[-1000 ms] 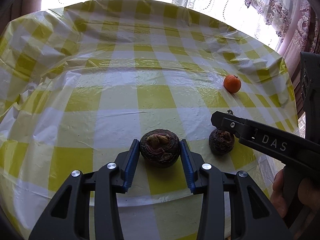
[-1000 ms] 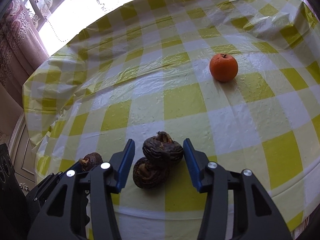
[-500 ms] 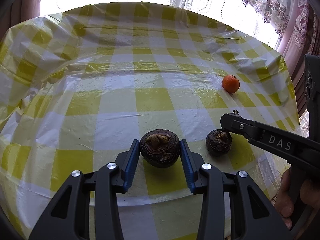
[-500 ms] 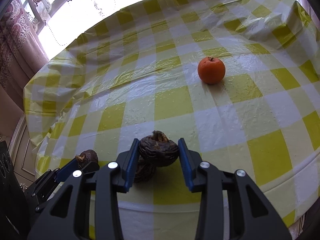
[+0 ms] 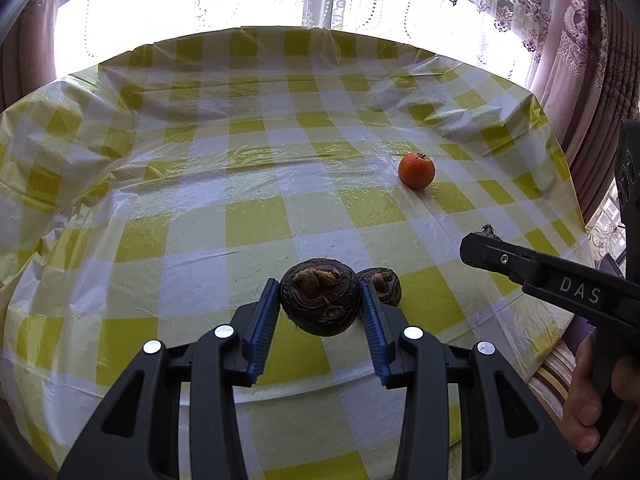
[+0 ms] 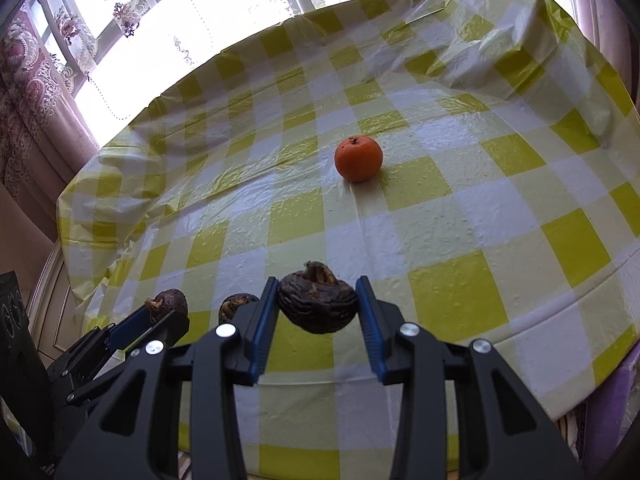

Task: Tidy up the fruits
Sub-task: 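Carry both dark brown fruits over the white box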

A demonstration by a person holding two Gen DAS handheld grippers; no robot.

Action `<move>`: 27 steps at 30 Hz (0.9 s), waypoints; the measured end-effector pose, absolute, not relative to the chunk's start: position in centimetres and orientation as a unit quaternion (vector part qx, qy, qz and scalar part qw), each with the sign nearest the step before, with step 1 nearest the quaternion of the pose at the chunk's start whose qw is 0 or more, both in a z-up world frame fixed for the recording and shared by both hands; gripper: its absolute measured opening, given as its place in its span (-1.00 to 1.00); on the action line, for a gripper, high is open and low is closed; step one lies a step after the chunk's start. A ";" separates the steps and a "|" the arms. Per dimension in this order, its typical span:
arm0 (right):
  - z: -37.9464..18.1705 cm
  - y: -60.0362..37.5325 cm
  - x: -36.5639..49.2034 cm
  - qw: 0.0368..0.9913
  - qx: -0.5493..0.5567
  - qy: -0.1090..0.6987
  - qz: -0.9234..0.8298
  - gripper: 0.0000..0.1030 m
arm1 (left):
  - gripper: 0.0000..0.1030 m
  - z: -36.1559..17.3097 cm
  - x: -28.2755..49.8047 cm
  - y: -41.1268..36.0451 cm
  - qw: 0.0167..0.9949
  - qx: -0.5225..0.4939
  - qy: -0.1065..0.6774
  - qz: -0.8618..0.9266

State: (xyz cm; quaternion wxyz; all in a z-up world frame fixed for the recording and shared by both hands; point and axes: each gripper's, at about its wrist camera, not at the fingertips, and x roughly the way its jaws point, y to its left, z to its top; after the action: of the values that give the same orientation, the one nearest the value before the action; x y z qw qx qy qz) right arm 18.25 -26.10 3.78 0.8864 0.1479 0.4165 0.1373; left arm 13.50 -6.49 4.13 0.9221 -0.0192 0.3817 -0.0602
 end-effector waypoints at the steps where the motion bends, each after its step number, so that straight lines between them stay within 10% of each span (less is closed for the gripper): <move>1: 3.9 -26.6 18.0 0.887 0.150 0.415 0.136 -0.24 | -0.25 4.3 13.5 -6.9 0.922 -0.017 0.381 -0.064; 27: 4.1 -46.7 10.8 0.900 0.213 0.380 0.023 -0.24 | -0.25 5.3 11.3 -24.1 0.901 0.085 0.382 -0.187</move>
State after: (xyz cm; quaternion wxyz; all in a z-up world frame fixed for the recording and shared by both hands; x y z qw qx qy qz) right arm 10.75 -46.69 4.06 0.8997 0.2130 0.3804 0.0234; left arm 11.31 -24.07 5.28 0.9010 0.0851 0.3822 -0.1870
